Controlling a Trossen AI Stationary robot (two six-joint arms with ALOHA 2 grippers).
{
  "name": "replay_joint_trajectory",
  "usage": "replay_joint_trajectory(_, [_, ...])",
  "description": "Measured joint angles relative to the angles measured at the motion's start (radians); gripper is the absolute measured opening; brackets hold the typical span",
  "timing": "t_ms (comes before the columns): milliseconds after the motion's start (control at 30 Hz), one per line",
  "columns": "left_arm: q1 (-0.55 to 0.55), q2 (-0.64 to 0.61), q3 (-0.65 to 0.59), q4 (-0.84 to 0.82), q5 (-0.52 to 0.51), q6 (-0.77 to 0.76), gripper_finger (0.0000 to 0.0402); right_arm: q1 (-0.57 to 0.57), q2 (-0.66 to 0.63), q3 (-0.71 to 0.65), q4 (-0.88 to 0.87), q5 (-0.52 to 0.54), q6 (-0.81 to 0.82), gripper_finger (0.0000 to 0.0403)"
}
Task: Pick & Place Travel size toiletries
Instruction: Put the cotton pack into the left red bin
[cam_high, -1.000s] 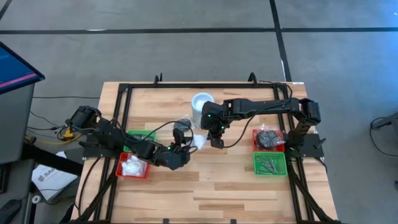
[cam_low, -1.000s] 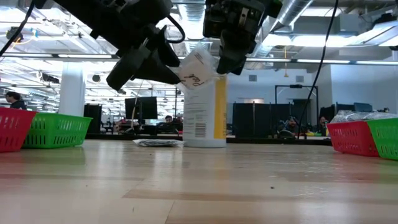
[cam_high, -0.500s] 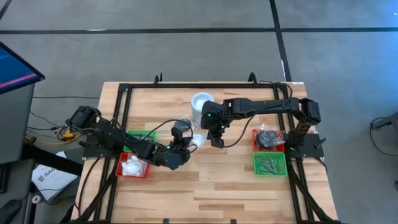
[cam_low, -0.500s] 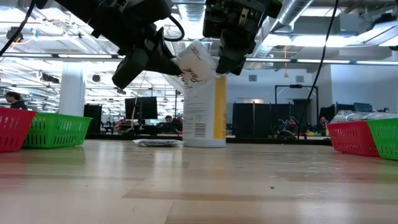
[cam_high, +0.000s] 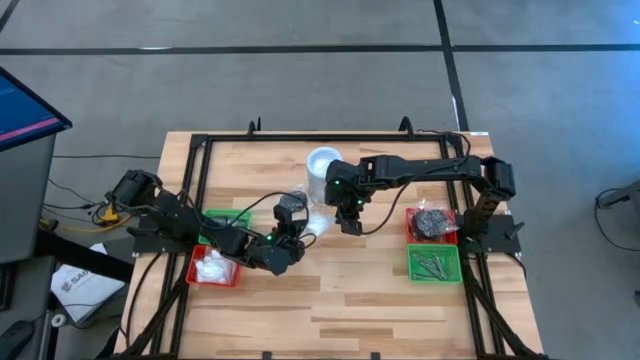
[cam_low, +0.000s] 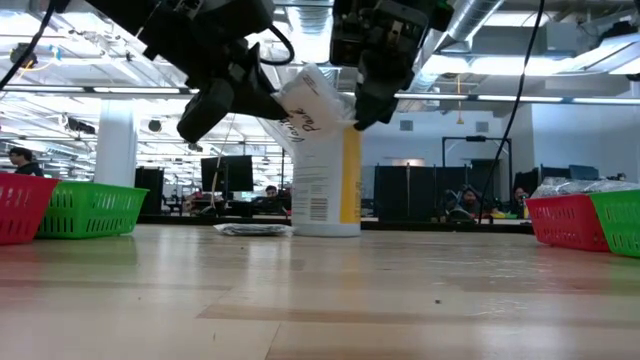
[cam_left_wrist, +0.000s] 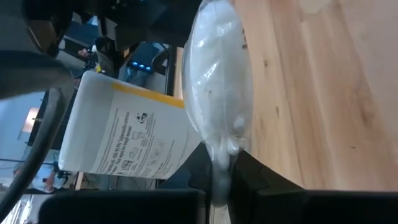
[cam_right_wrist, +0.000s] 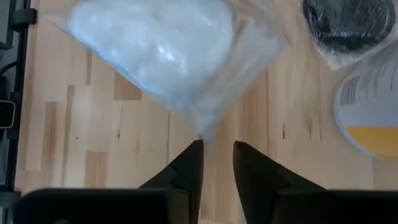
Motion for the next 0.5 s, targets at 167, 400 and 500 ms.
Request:
replay_joint_trajectory(167, [-0.039, 0.000, 0.000, -0.024, -0.039, 0.001, 0.0012, 0.000, 0.000, 0.000, -0.036, 0.000, 0.004, 0.0090])
replay_joint_trajectory(400, [-0.096, -0.082, 0.000, -0.218, -0.039, -0.148, 0.0012, 0.023, 0.000, 0.000, -0.040, 0.001, 0.000, 0.0093])
replay_joint_trajectory(500, [-0.103, -0.172, 0.000, -0.351, 0.049, -0.317, 0.0012, 0.043, 0.000, 0.000, -0.040, 0.002, -0.001, 0.0093])
